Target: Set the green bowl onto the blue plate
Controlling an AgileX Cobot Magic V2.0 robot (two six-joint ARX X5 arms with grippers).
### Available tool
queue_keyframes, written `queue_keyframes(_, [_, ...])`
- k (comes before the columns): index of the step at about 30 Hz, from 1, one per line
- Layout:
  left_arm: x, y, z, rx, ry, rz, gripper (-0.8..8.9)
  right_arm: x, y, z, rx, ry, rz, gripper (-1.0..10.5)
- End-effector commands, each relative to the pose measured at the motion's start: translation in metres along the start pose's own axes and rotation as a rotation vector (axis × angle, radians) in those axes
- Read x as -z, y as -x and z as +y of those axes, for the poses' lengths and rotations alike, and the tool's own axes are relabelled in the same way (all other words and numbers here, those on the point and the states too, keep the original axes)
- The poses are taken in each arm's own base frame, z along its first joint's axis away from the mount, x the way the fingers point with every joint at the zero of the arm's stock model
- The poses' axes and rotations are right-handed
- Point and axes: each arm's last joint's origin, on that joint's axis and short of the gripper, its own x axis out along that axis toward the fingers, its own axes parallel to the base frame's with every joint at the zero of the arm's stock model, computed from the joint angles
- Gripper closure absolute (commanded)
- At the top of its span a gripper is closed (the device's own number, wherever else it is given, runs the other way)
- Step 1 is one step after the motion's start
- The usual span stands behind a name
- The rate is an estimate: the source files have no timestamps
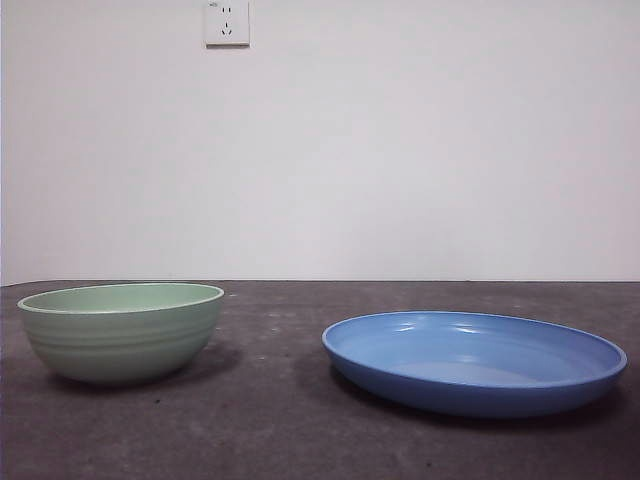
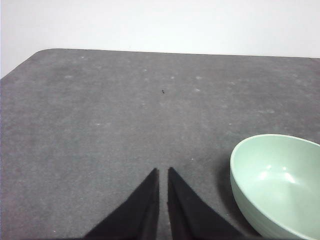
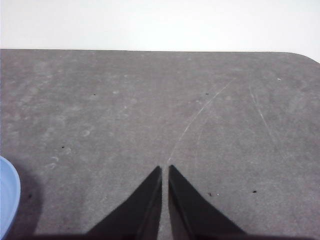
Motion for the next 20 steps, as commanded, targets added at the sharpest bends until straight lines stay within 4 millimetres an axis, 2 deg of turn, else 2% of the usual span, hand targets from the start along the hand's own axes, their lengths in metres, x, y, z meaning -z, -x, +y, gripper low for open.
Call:
queue_keyframes(1, [0.0073, -0.0019, 0.0005, -0.004, -0.01, 0.026, 7.87, 0.0011, -0.0004, -0.0002, 0.005, 0.005, -0.001, 9.3])
queue_keyframes(14, [0.0072, -0.0019, 0.0005, -0.004, -0.002, 0.025, 7.98, 0.0012, -0.0004, 0.0, 0.0, -0.001, 0.001, 9.3])
queue_keyframes(20, [0.0053, -0.0014, 0.0003, -0.004, 0.034, 0.021, 7.98, -0.0034, 0.0009, 0.0015, -0.051, -0.108, -0.012, 9.3])
